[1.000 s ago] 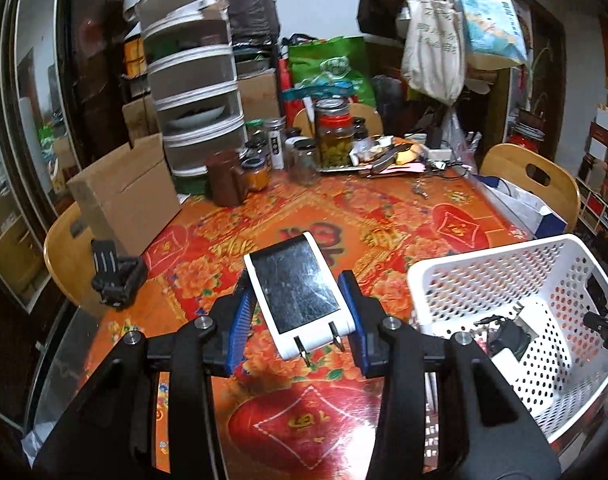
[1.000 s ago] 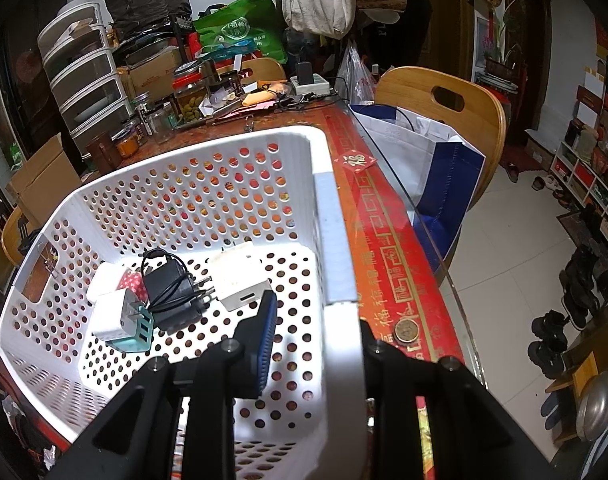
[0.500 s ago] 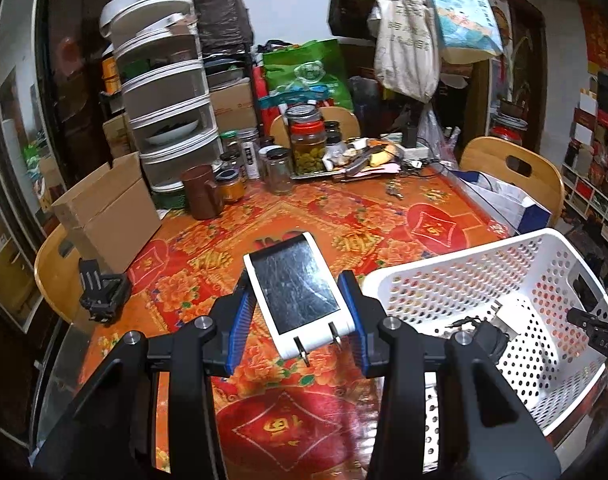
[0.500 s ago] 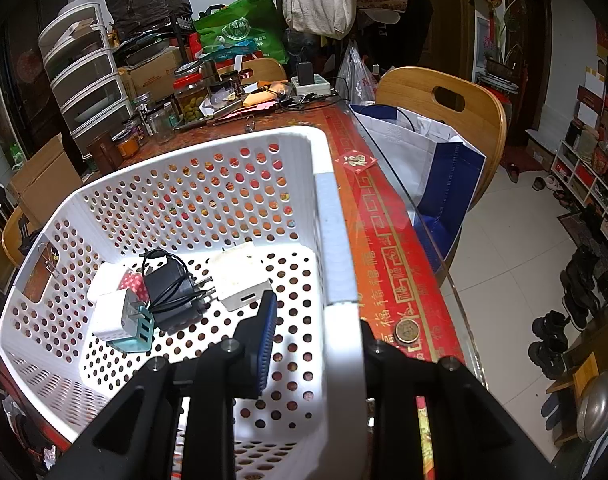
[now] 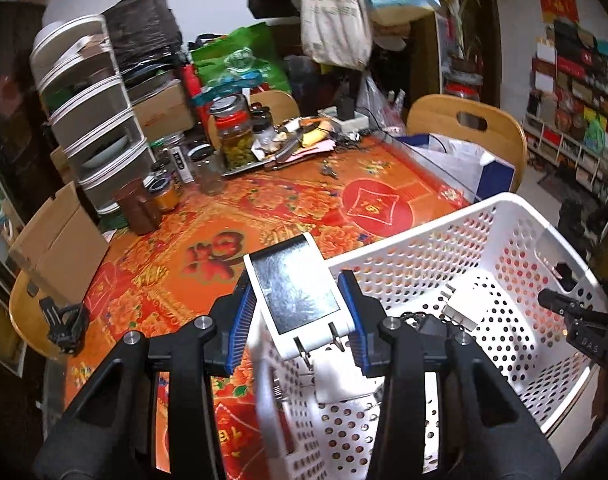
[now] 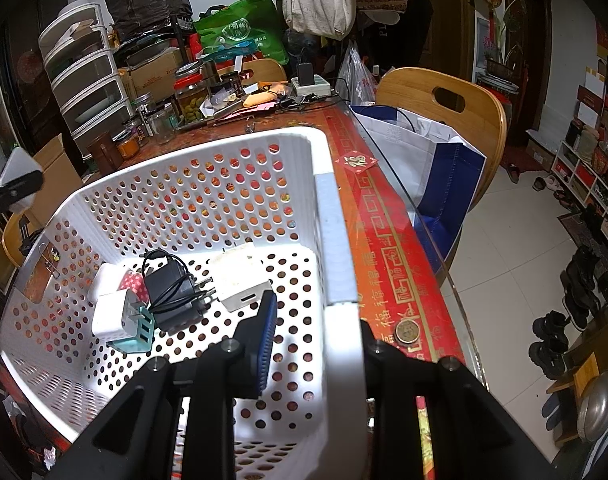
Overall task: Organize rigid objects
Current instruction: 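Carry the white device into the basket and release it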
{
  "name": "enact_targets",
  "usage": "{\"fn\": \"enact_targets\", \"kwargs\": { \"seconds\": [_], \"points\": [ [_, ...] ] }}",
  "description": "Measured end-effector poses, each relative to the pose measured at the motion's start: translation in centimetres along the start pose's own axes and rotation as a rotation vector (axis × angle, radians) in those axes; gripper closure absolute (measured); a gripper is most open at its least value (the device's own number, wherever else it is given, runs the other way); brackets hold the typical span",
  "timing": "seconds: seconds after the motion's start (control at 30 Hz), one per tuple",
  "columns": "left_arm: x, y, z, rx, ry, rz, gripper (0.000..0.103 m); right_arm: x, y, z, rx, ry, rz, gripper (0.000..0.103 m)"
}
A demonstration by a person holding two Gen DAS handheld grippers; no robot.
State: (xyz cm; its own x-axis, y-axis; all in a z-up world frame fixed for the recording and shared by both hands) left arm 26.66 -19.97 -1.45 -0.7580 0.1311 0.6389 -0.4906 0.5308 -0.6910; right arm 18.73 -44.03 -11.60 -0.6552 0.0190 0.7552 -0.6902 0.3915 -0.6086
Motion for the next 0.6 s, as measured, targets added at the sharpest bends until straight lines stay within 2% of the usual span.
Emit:
{"fn": "enact_targets", "kwargs": {
  "seconds": [0.2, 0.3, 0.33, 0.43, 0.6],
  "points": [
    [-2.5, -0.8, 2.5, -0.057, 0.022, -0.067, 0.064, 0.0, 0.0, -0.1, 0.004, -0.004, 0.0, 0.077],
    [-4.4, -0.8, 3.6, -0.106, 0.052, -0.148, 0.064, 0.0, 0.0, -0.1, 0.007, -0.005, 0.0, 0.077],
    [-5.6, -0.8, 4.3, -0.132, 0.064, -0.206, 0.064, 0.0, 0.0, -0.1, 0.009, -0.005, -0.001, 0.077],
    [-8.0, -0.6, 5.7, -0.192, 0.088, -0.308, 0.064, 0.0, 0.0, -0.1, 0.012, -0.004, -0.002, 0.077],
    [-11.6, -0.2, 7.4, -0.25, 0.111, -0.421, 0.064, 0.0, -0.1, -0.1, 0.021, -0.004, -0.007, 0.076]
  ]
}}
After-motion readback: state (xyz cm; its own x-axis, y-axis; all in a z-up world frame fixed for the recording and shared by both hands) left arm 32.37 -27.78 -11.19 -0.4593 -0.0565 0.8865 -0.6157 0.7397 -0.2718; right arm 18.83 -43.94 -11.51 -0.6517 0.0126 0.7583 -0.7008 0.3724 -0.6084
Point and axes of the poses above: each gripper's, at about its wrist camera, not at the fingertips, and x roughly against the way its jaws point, z to its right, y to its underside, the point moved 4 cm from there along -x, roughly the way its jaws point, and after that the axes turned 13 degrees about -x, right-handed, at the moved point
